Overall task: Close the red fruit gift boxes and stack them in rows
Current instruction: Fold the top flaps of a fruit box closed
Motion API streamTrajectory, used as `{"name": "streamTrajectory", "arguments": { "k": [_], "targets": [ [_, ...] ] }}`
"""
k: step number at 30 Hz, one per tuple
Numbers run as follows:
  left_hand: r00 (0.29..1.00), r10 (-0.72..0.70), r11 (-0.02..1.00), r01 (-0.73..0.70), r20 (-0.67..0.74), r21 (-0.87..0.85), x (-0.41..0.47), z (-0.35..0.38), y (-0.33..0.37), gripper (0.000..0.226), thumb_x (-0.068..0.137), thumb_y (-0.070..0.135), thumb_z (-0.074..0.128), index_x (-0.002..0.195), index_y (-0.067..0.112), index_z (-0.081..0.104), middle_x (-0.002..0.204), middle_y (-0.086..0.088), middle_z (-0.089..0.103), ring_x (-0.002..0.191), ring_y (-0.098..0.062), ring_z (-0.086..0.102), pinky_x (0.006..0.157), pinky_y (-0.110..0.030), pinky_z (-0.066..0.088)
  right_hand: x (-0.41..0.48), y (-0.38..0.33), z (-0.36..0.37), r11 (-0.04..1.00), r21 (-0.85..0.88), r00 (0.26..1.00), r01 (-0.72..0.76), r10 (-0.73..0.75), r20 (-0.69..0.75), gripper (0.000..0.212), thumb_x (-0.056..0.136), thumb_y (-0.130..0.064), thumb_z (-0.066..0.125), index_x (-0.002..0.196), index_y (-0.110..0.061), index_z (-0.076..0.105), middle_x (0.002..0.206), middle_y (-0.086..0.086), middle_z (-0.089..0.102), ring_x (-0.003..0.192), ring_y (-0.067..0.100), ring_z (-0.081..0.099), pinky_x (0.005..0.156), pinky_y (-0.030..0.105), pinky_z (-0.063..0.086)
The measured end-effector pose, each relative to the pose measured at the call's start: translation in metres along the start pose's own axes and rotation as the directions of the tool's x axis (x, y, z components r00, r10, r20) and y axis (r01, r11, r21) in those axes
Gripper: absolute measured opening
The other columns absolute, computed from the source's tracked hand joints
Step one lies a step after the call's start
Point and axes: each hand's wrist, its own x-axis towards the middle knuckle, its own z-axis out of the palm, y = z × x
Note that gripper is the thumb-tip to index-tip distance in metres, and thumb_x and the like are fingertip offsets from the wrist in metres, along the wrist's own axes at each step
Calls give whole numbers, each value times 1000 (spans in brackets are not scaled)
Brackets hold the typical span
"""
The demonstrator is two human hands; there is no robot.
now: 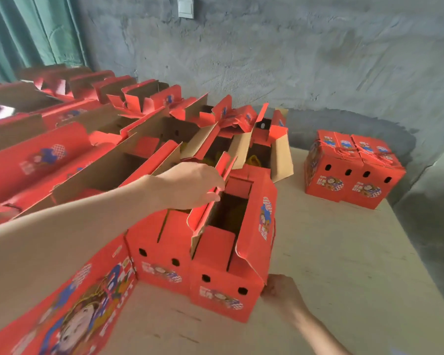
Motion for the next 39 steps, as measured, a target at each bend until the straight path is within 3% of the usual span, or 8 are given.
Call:
{"name": "streamTrajectory", "arguments": {
  "k": [5, 9, 13, 17, 22, 29, 34, 39],
  "targets": [
    [996, -58, 998, 57, -71, -16, -72, -33, -34, 30, 91, 38, 56, 119, 28, 62, 121, 6, 62, 103, -16, 61, 87, -30, 48, -53, -15, 48, 977, 177, 976, -122, 150, -155, 21, 87, -9, 59, 68, 1, 63, 69, 18, 66, 62, 21, 55, 60, 34, 41],
    [991, -87, 996, 87, -98, -6, -125, -44, -55, 32, 91, 39, 57, 120, 27, 61, 122, 6, 61, 105, -13, 60, 84, -23, 43, -96, -89, 82, 956, 244, 980, 165, -131, -151, 9, 86, -12, 64, 78, -12, 69, 60, -5, 62, 56, 9, 54, 58, 24, 40],
    [988, -108, 994, 111, -115, 22, -170, -53, -70, 33, 91, 39, 57, 120, 25, 62, 124, 6, 61, 105, -13, 59, 81, -20, 39, -112, -206, 86, 877, 387, 955, 285, -295, -35, 53, 82, -66, 52, 61, -17, 49, 52, -7, 49, 50, 11, 48, 52, 26, 37],
    [976, -194, 979, 200, -100, 48, -215, -63, -93, 34, 92, 40, 54, 122, 24, 60, 123, 2, 59, 109, -17, 55, 87, -26, 43, -115, -286, 84, 924, 347, 959, 162, -230, 166, 69, 74, -78, 47, 81, -9, 53, 65, -8, 48, 55, 1, 51, 57, 16, 43],
    [963, -270, 960, 271, -24, 73, -255, -54, -114, 30, 91, 39, 53, 115, 24, 63, 115, 2, 63, 104, -18, 57, 92, -37, 46, -120, -323, 95, 915, 381, 942, -133, -4, 337, 32, 78, -28, 73, 92, -4, 58, 83, 15, 69, 66, 27, 67, 54, 42, 59],
    [960, -269, 963, 270, 73, -5, -272, -24, -129, 30, 93, 36, 55, 119, 23, 61, 122, 3, 60, 109, -17, 57, 94, -28, 45, -119, -310, 94, 835, 478, 951, -273, 158, 267, 7, 91, 1, 43, 97, -1, 47, 70, 10, 51, 53, 19, 54, 31, 22, 43],
    [976, -219, 975, 219, 4, -19, -272, -16, -132, 29, 92, 30, 58, 120, 21, 61, 125, 2, 58, 115, -18, 54, 101, -33, 42, -117, -284, 66, 981, 88, 974, -174, 159, 163, 11, 91, 1, 49, 96, -5, 41, 73, 10, 52, 52, 19, 57, 36, 24, 46],
    [971, -171, 980, 151, -169, -126, -261, -8, -120, 27, 95, 10, 50, 117, 16, 64, 125, 0, 57, 117, -19, 53, 103, -32, 39, -115, -248, 9, 935, -355, 991, 9, 38, 127, 5, 83, 3, 50, 88, 4, 53, 84, 18, 57, 62, 29, 62, 41, 29, 51]
  ]
}}
